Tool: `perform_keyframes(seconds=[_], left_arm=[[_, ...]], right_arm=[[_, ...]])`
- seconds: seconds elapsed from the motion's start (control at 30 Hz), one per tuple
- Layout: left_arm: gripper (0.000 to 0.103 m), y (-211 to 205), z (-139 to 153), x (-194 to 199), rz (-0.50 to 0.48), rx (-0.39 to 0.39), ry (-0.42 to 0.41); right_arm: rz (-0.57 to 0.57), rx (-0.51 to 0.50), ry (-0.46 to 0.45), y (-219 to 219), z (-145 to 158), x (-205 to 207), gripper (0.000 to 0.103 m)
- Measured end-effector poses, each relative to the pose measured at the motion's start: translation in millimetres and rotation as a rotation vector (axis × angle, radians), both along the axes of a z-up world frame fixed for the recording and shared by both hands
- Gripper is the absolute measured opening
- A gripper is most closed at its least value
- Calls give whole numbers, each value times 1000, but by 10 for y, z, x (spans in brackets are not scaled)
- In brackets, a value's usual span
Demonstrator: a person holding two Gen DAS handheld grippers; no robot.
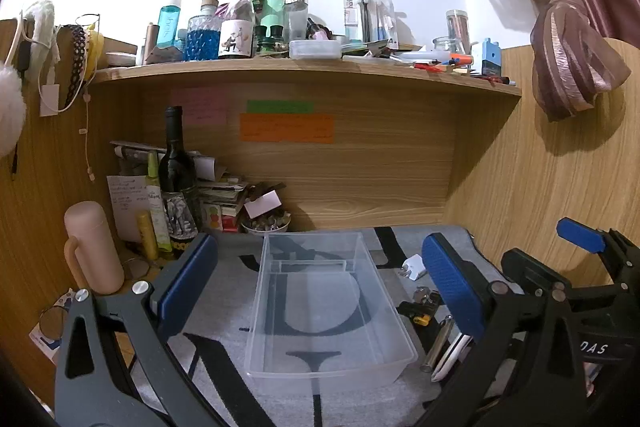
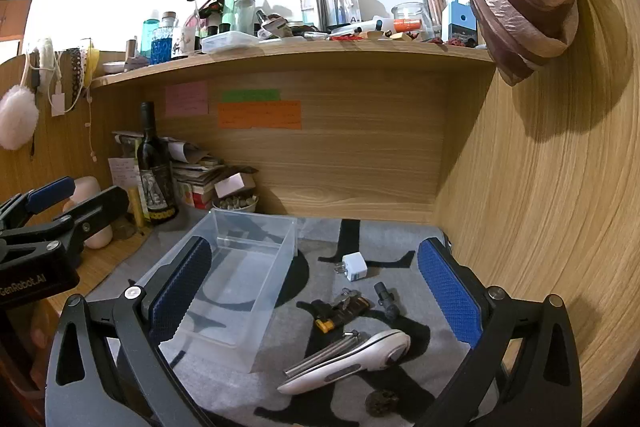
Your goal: Organize rigid objects
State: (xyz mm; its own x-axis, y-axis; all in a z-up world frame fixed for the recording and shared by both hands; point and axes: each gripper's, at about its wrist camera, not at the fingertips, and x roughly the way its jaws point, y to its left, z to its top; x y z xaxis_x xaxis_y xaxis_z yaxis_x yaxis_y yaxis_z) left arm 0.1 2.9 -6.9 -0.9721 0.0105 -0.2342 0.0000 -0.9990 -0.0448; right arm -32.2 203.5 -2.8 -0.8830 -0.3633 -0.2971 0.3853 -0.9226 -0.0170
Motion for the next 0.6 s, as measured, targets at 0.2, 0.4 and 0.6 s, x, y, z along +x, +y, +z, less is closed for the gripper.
perform_keyframes(seconds=[0.2, 0.4, 0.6], left_arm=[[103, -33, 12, 0, 0, 5, -4], [103, -48, 8, 4, 1, 8, -3], [103, -54, 14, 4, 0, 10, -3]], right_arm=[[0, 2, 3, -4, -12, 1, 103], [3, 3, 8, -4, -20, 14, 103], [3, 3, 6, -7, -15, 12, 103]])
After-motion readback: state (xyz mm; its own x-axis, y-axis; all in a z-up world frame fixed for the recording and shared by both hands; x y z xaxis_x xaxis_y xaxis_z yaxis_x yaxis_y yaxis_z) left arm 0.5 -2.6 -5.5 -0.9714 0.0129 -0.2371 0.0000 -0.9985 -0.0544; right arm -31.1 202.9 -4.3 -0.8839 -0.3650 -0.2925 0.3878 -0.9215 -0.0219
